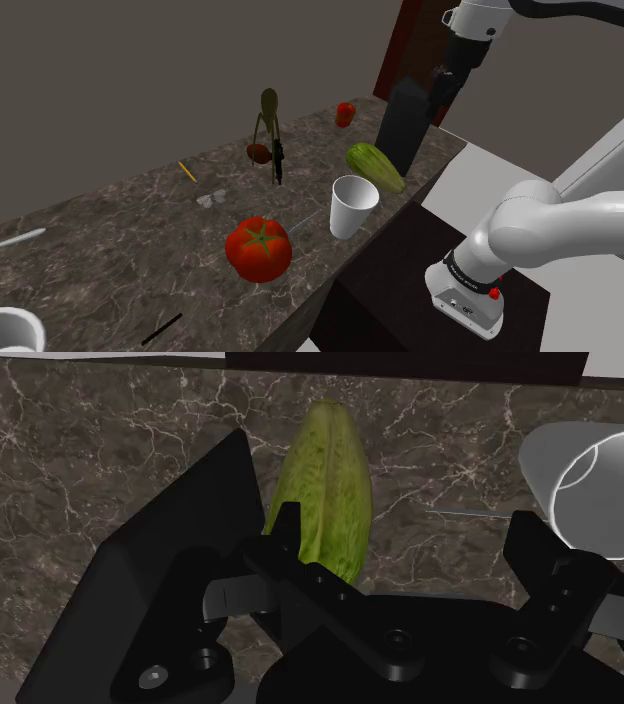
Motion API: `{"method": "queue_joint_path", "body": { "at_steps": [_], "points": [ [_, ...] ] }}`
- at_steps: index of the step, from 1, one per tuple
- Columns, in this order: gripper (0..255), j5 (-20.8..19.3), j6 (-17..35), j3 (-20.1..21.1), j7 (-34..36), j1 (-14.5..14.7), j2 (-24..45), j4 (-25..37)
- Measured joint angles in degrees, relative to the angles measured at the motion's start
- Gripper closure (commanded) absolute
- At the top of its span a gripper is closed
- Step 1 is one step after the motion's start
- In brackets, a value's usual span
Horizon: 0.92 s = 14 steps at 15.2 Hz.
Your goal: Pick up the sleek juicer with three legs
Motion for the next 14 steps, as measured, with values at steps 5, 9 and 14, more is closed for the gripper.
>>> {"method": "queue_joint_path", "body": {
  "at_steps": [5,9,14],
  "points": [
    [0,1.56,2.84,1.73,2.1,0.57,6.04,3.06],
    [0,3.25,5.7,4.09,4.94,1.26,13.6,7.59],
    [0,4.3,8.72,6.59,8.06,1.87,23.87,14.76]
  ]
}}
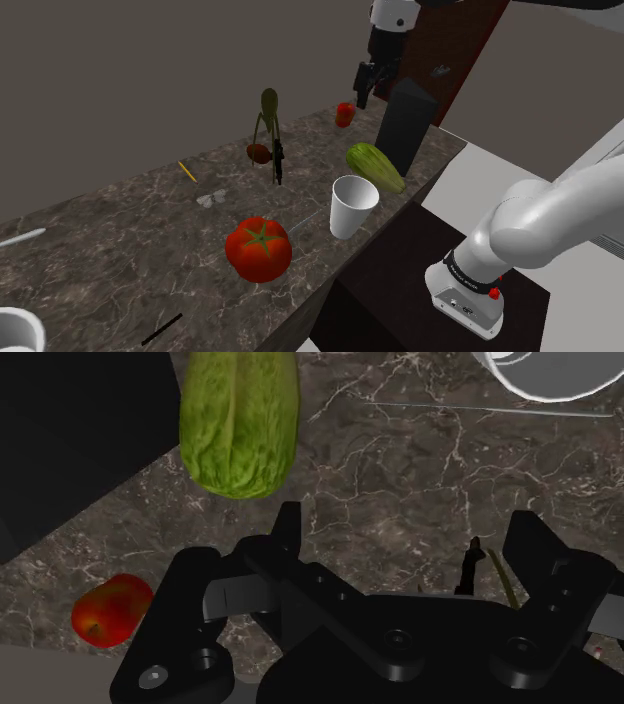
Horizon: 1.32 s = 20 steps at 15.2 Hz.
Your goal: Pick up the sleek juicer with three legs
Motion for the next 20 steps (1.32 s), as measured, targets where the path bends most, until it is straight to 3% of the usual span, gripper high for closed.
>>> {"method": "queue_joint_path", "body": {
  "at_steps": [11,14,19,20],
  "points": [
    [0,-1.06,0.16,4.86,7.75,2.3,24.02,23.66],
    [0,-2.21,-0.94,5.54,9.34,3.29,31.55,32.15],
    [0,-4.67,-6.38,6.35,12.33,6.55,45.89,51.72],
    [0,-4.86,-6.53,6.32,12.38,6.75,47.15,53.11]
  ]
}}
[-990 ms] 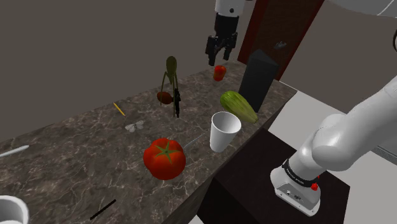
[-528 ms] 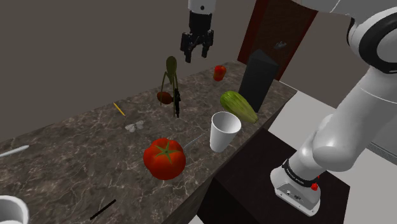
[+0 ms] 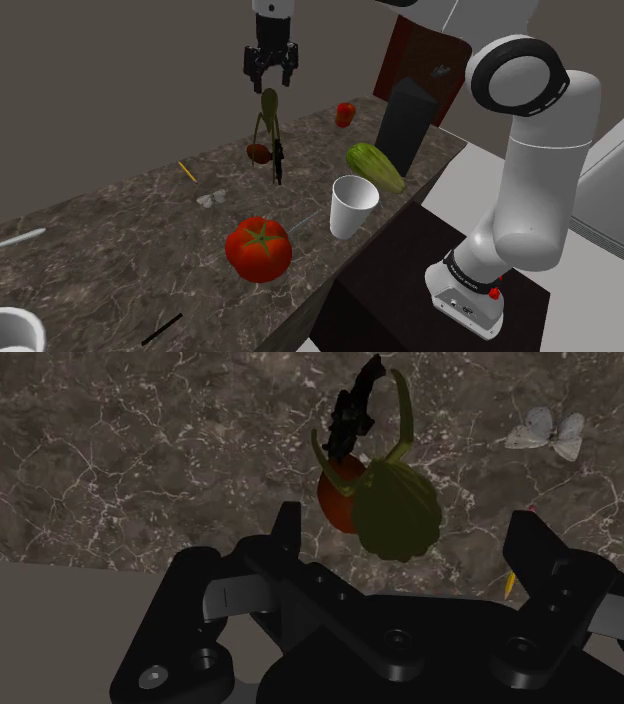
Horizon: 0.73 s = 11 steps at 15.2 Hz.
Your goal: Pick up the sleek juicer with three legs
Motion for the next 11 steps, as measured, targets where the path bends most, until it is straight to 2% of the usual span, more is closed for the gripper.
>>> {"method": "queue_joint_path", "body": {
  "at_steps": [7,8,11],
  "points": [
    [0,0.14,5.12,-0.02,0.13,-0.27,-0.41,-5.51],
    [255,0.18,5.58,-0.03,0.08,-0.35,-0.56,-6.13],
    [255,0.16,5.96,-0.06,0.07,-0.42,-0.71,-6.57]
  ]
}}
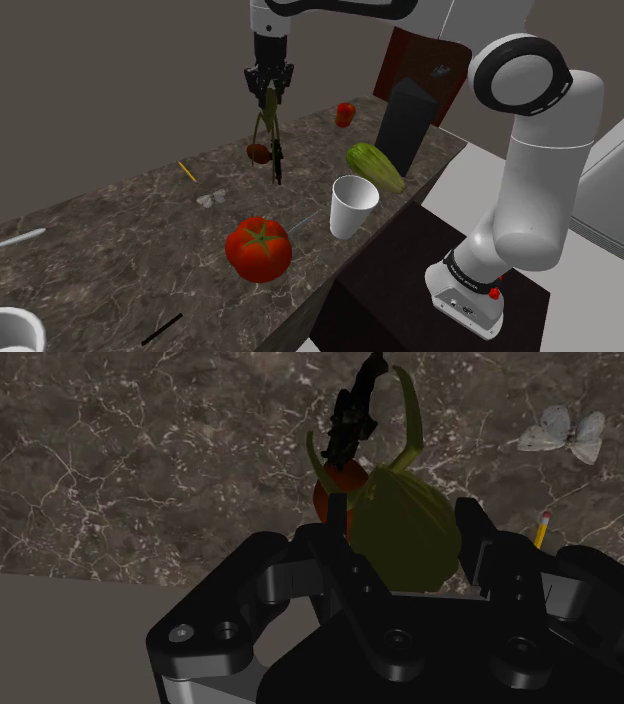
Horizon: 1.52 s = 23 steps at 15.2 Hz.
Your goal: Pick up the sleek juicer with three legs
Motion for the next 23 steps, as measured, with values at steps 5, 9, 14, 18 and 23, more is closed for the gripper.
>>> {"method": "queue_joint_path", "body": {
  "at_steps": [5,9,14,18,23],
  "points": [
    [255,-0.02,0.11,-0.03,-0.04,-0.05,-0.03,-0.08],
    [255,-0.02,-1.13,0.03,0.02,0.12,0.27,1.37],
    [255,-0.34,-5.43,0.02,0.05,0.61,1.89,7.26],
    [255,-0.63,-9.58,0.01,0.08,1.11,3.3,12.83],
    [255,-1.5,-16.13,-0.1,0.29,2.55,7.56,23.65]
  ]
}}
